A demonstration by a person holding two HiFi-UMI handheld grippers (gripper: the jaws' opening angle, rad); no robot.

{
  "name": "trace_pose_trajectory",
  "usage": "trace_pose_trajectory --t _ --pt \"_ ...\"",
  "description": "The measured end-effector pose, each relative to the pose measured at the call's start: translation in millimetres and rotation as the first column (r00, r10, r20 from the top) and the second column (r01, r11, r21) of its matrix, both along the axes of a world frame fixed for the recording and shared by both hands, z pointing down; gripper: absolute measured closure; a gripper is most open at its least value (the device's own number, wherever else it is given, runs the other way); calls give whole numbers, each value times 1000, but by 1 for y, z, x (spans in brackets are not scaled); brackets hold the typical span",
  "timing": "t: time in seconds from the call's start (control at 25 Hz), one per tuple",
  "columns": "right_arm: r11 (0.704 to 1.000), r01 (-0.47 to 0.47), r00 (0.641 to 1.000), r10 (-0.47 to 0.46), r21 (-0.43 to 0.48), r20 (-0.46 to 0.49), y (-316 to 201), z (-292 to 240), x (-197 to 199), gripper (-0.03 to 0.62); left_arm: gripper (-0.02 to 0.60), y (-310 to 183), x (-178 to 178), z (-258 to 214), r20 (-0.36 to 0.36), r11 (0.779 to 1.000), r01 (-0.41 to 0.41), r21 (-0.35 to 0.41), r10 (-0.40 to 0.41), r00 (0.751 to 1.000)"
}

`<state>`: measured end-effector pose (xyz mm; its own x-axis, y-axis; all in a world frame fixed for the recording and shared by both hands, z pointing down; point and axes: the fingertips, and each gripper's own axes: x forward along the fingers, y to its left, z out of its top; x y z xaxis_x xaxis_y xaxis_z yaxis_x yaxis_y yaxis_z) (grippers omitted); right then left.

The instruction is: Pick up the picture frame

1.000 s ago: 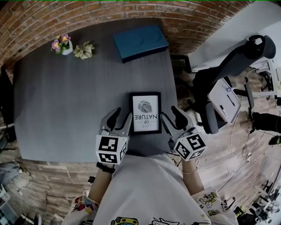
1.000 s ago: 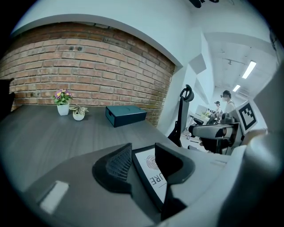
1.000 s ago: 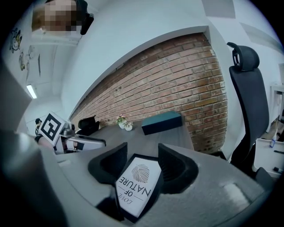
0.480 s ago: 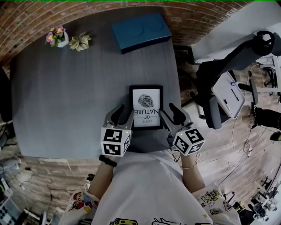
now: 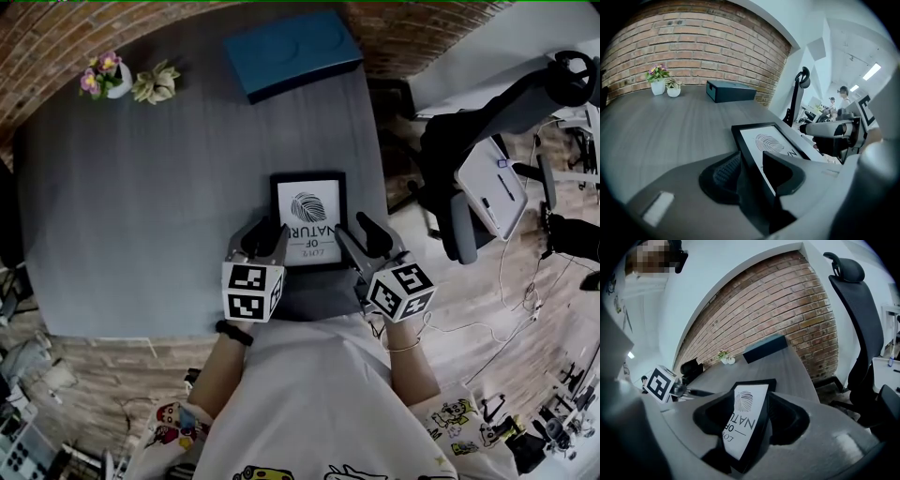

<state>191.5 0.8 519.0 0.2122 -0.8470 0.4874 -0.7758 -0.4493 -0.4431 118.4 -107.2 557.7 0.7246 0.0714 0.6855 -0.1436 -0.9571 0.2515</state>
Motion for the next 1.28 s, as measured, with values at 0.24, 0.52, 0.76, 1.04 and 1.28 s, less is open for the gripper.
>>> trace_pose_trajectory --t 0.24,0.52,0.76,1.04,1.28 --pt "1000 -8 1000 8 1 28 1 6 -1 382 428 2 0 11 26 1000 7 4 -7 1000" --pt "1000 -7 999 7 0 44 -1 10 -1 382 448 5 1 13 21 1000 28 -12 -28 999" --pt "1000 -12 999 12 -2 52 -1 13 -1 381 468 2 1 13 11 997 68 -43 -67 998" --pt "1000 -19 997 20 -8 75 1 18 -2 381 496 -9 0 11 3 984 157 -80 -157 988" --pt "1000 -16 987 17 -12 158 1 25 -7 381 500 -13 0 11 4 976 187 -108 -188 982"
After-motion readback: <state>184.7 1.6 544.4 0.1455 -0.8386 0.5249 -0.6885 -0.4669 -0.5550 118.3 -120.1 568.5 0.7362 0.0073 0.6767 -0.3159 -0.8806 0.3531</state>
